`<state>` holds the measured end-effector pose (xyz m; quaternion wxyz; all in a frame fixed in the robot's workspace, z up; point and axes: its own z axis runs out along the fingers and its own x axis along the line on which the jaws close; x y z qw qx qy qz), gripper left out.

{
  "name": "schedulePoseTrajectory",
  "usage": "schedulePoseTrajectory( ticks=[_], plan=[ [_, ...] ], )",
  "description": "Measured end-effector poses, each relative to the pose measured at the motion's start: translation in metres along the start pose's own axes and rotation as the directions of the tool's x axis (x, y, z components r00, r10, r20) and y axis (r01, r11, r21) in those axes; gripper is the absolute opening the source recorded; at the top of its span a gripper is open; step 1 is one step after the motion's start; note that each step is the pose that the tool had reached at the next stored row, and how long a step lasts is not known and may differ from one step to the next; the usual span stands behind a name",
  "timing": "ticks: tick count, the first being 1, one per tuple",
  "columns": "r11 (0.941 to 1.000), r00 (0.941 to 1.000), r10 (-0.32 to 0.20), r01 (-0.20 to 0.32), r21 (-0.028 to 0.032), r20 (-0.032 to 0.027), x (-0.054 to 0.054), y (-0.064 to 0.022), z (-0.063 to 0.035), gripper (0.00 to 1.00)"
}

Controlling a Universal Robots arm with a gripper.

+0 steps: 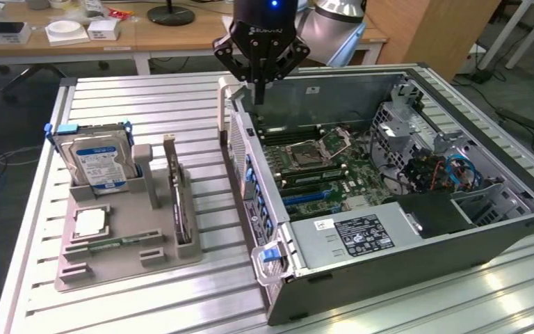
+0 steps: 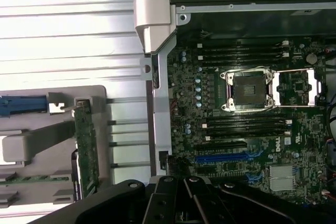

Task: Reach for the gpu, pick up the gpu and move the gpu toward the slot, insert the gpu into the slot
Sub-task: 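Reach for the gpu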

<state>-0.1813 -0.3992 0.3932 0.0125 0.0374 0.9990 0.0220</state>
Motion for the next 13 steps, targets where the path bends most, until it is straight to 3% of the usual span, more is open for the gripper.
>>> schedulePoseTrajectory(
  ticks=[13],
  plan=[
    [1.0000, 1.0000, 0.000, 0.000, 0.0001, 0.0000, 0.015, -0.0011, -0.0003, 0.10]
  ],
)
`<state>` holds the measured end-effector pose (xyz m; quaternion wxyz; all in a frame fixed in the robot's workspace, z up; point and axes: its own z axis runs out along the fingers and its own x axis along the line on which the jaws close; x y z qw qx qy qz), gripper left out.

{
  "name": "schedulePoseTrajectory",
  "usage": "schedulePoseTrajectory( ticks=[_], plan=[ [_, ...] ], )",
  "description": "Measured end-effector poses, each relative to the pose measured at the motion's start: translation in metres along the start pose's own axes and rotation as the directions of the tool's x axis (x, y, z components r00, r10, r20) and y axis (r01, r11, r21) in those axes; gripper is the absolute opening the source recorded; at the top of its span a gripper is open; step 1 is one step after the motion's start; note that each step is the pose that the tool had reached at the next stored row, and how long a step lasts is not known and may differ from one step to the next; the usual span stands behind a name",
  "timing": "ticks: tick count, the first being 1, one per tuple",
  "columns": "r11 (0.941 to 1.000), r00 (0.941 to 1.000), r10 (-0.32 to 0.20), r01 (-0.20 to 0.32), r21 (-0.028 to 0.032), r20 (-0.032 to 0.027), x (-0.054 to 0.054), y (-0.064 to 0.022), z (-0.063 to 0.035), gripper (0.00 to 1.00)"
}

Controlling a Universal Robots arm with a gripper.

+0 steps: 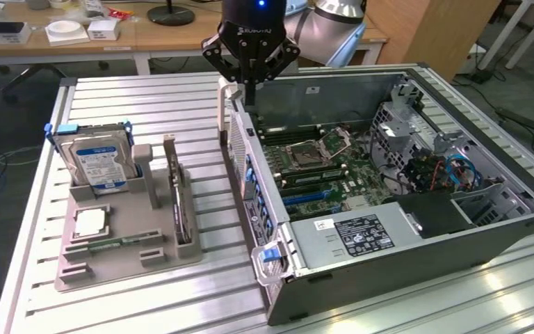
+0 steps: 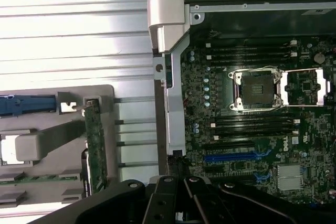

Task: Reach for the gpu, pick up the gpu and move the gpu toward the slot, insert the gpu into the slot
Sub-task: 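Reach for the gpu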

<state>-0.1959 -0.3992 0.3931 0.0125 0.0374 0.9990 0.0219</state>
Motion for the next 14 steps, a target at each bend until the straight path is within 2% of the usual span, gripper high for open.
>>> schedulePoseTrajectory(
  ticks=[14],
  plan=[
    [1.0000, 1.0000, 0.000, 0.000, 0.0000, 0.0001, 0.019, -0.0018, -0.0005, 0.10]
  ],
)
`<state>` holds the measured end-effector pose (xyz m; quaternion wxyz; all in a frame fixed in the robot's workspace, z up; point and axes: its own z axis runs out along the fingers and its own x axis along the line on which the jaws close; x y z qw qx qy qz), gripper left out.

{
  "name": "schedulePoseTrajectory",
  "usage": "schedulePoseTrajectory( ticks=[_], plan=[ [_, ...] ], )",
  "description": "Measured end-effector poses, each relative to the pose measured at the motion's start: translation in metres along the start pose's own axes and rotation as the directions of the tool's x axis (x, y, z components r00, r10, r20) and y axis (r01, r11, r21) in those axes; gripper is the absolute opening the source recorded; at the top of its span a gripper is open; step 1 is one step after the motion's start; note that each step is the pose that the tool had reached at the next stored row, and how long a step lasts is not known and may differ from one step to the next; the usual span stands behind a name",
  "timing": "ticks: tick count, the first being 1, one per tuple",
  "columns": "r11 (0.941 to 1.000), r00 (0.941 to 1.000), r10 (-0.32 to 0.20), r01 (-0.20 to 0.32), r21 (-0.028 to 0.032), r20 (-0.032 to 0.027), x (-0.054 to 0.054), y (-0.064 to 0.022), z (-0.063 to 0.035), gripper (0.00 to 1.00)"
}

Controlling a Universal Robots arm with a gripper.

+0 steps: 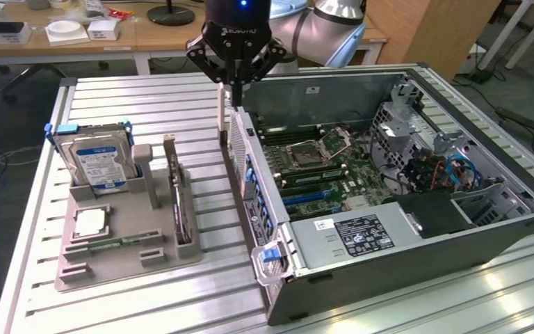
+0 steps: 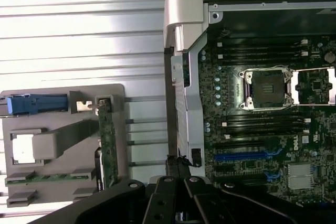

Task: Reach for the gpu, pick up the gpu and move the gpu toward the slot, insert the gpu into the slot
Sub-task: 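Reach for the gpu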

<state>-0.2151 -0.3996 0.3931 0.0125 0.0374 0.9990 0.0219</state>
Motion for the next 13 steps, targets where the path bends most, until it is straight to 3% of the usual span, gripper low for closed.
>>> schedulePoseTrajectory(
  ticks=[13],
  plan=[
    [1.0000, 1.0000, 0.000, 0.000, 0.0001, -0.0001, 0.015, -0.0015, -0.0004, 0.10]
  ],
)
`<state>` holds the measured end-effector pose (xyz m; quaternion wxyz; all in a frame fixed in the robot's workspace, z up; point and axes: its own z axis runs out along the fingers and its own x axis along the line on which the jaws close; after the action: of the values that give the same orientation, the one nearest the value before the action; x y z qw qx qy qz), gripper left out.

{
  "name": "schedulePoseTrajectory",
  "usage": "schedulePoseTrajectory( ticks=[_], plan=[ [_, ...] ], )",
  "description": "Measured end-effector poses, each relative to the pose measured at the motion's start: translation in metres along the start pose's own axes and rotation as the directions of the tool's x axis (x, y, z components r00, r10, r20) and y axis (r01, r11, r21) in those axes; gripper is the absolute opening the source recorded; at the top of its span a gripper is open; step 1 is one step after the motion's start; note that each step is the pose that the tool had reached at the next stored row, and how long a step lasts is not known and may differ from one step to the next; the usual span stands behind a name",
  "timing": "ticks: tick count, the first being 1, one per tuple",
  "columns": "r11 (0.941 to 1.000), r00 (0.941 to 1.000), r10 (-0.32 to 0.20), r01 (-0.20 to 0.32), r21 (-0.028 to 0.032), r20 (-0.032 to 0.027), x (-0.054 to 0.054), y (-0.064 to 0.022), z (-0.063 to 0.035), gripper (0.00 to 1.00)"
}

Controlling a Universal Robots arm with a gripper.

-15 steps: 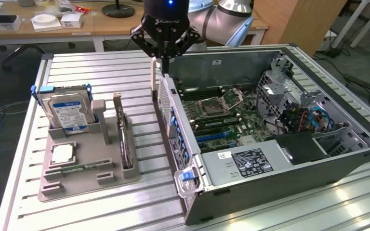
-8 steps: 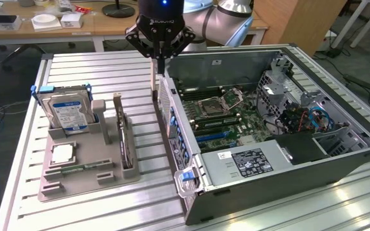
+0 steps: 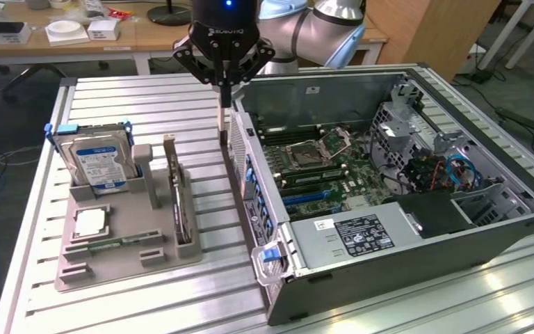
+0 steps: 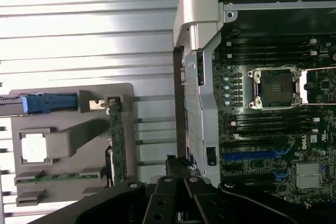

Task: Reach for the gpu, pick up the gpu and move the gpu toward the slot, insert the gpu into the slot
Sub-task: 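Reach for the gpu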

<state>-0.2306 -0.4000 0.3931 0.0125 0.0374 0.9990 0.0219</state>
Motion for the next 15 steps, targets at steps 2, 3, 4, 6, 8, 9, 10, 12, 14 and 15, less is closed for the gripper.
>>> schedulePoseTrajectory(
  ticks=[2, 3, 4, 6, 8, 9, 10, 12, 14, 15],
  plan=[
    [1.0000, 1.0000, 0.000, 0.000, 0.0000, 0.0000, 0.002, -0.0002, 0.0000, 0.10],
    [1.0000, 1.0000, 0.000, 0.000, -0.0001, 0.0001, 0.003, -0.0003, 0.0000, 0.10],
    [1.0000, 1.0000, 0.000, 0.000, 0.0000, 0.0000, 0.005, -0.0004, -0.0001, 0.10],
    [1.0000, 1.0000, 0.000, 0.000, 0.0000, 0.0001, 0.007, -0.0007, -0.0001, 0.10],
    [1.0000, 1.0000, 0.000, 0.000, 0.0000, 0.0001, 0.009, -0.0008, -0.0001, 0.10],
    [1.0000, 1.0000, 0.000, 0.000, 0.0000, 0.0000, 0.010, -0.0010, -0.0001, 0.10],
    [1.0000, 1.0000, 0.000, 0.000, 0.0000, 0.0000, 0.011, -0.0011, -0.0001, 0.10],
    [1.0000, 1.0000, 0.000, 0.000, 0.0000, 0.0000, 0.013, -0.0013, -0.0002, 0.10],
    [1.0000, 1.0000, 0.000, 0.000, 0.0000, 0.0000, 0.016, -0.0015, -0.0002, 0.10],
    [1.0000, 1.0000, 0.000, 0.000, 0.0000, 0.0000, 0.017, -0.0016, -0.0002, 0.10]
  ],
)
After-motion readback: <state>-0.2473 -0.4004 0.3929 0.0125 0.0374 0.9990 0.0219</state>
